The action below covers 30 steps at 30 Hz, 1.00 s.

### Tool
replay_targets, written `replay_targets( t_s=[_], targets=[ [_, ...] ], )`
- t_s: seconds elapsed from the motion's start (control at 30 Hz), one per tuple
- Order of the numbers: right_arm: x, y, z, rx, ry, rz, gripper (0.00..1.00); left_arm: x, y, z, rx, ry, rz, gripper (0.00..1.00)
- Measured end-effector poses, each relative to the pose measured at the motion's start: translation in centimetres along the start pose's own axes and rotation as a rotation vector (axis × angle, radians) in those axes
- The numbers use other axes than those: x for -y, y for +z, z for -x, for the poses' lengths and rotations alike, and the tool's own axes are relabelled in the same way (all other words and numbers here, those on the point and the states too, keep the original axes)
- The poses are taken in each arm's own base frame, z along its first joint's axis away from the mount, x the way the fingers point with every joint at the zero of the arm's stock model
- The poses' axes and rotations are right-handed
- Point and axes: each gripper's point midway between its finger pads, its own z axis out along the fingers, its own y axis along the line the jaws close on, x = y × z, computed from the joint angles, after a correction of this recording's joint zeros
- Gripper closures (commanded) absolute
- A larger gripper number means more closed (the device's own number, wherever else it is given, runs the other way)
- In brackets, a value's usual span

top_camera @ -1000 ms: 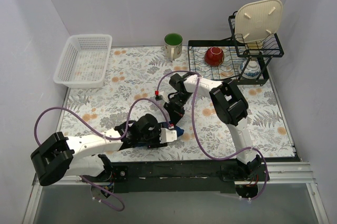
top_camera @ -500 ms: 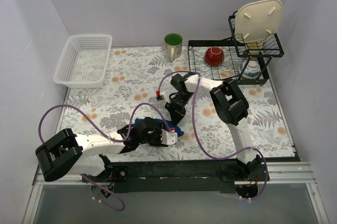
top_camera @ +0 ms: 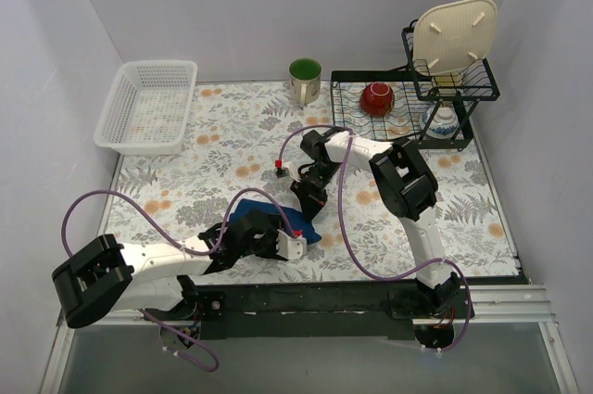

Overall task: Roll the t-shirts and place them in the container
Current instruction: Roll the T-shirt to the center of the board.

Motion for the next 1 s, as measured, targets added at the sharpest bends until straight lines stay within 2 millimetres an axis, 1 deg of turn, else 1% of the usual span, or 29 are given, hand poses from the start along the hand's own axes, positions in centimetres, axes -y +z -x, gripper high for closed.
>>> replay_targets(
  t_s=[0.07, 0.17, 0.3, 0.43, 0.5, 0.57, 0.6, 0.67, 0.7, 0.77, 0.8, 0.87, 0.93, 0.97, 1.0],
  targets=[
    [0.0, 0.0, 0.0, 0.000, -0.002, 0.000, 0.99, 0.1, -0.2, -0.2, 0.002, 0.031, -0.003, 0.37],
    [0.0, 0.0, 0.0, 0.000, -0.002, 0.000, 0.99, 0.2, -0.1, -0.1, 0.014, 0.073, -0.008, 0.37],
    [0.0, 0.0, 0.0, -0.001, -0.005, 0.000, 0.99, 0.0, 0.7, 0.1, 0.028, 0.113, -0.002, 0.39],
    [0.0, 0.0, -0.1, -0.004, -0.005, 0.001, 0.99, -0.5, 1.8, 0.7, 0.043, 0.131, 0.014, 0.43],
    [0.0, 0.0, -0.3, -0.005, -0.001, 0.004, 0.99, -0.7, 2.5, 0.9, 0.047, 0.133, 0.002, 0.48],
    [-0.1, 0.0, -0.4, -0.008, 0.004, 0.006, 0.99, -0.6, 2.9, 1.2, 0.056, 0.133, -0.019, 0.56],
    [-0.1, 0.0, -0.4, -0.009, 0.006, 0.006, 0.99, -0.5, 3.0, 1.2, 0.058, 0.132, -0.034, 0.65],
    [-0.1, -0.1, -0.6, -0.015, 0.012, 0.006, 0.99, 0.1, 3.1, 1.2, 0.057, 0.133, -0.079, 0.72],
    [-0.2, -0.1, -0.7, -0.019, 0.014, 0.004, 0.99, 0.2, 3.2, 1.2, 0.055, 0.137, -0.093, 0.81],
    [-0.1, -0.2, -0.8, -0.025, 0.017, -0.002, 0.99, 0.4, 3.3, 1.1, 0.044, 0.135, -0.122, 0.90],
    [-0.1, -0.3, -0.8, -0.027, 0.018, -0.006, 0.99, 0.4, 3.3, 1.2, 0.041, 0.134, -0.133, 1.00],
    [0.3, -0.7, -1.0, -0.034, 0.026, -0.023, 0.99, 0.3, 3.5, 1.2, 0.030, 0.131, -0.159, 1.00],
    [0.9, -1.6, -1.0, -0.048, 0.028, -0.060, 0.99, 0.1, 3.9, 1.3, 0.015, 0.124, -0.188, 1.00],
    [1.5, -2.5, -0.9, -0.053, 0.025, -0.090, 0.99, 0.0, 4.1, 1.3, 0.007, 0.117, -0.202, 1.00],
    [2.3, -3.8, -0.6, -0.051, 0.018, -0.131, 0.99, -0.2, 4.2, 1.2, 0.000, 0.104, -0.209, 1.00]
  ],
)
